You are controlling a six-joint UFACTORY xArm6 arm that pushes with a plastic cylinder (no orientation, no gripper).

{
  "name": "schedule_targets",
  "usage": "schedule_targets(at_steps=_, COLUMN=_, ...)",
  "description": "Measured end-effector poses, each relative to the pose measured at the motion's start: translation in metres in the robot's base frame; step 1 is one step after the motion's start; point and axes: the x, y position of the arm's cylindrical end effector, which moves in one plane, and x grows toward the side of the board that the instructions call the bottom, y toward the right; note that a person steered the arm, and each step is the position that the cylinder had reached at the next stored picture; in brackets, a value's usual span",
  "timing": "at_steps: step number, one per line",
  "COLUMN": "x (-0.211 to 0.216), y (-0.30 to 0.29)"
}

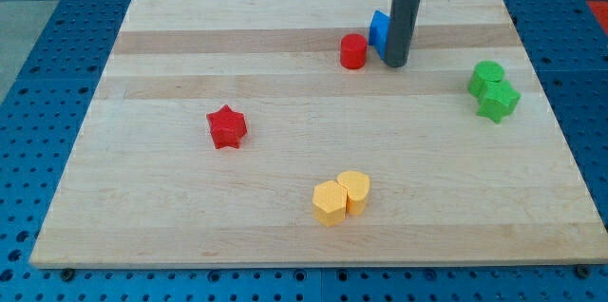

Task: Push blue cube and blue triangle towards top center

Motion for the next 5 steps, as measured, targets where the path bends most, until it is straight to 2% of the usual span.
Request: schedule_targets(at_steps=5, x=-0.087, y=0.020)
